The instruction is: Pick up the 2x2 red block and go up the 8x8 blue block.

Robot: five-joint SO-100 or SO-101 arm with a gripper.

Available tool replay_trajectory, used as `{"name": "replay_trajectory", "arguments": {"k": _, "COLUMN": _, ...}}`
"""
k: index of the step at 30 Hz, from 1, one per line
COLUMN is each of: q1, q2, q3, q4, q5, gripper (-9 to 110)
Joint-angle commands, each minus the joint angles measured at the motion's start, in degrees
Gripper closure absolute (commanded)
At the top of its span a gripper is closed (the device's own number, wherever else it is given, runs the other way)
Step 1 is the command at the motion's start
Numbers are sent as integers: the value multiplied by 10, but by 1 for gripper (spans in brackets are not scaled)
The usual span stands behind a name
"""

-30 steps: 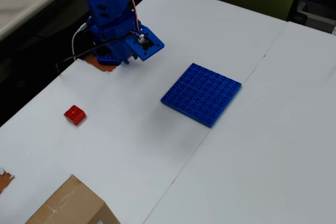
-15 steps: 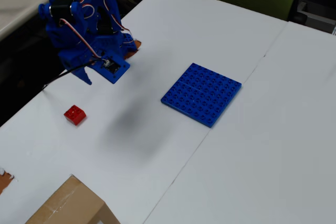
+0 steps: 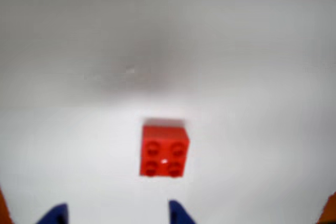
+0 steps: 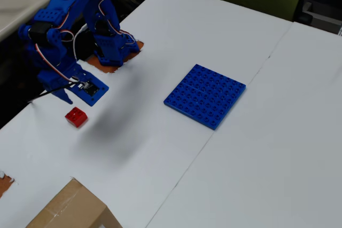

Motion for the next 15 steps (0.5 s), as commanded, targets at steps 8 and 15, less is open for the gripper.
{"name": "replay_trajectory", "arguments": {"k": 8, "q1": 38, "q2": -29, "q3": -18, "q4": -58, "q5": -33, "gripper": 74}}
{"name": "replay_trajectory", "arguments": {"k": 15, "q1": 41, "q2": -62, "q3": -20, "q4": -90, "q5": -33, "gripper": 73}}
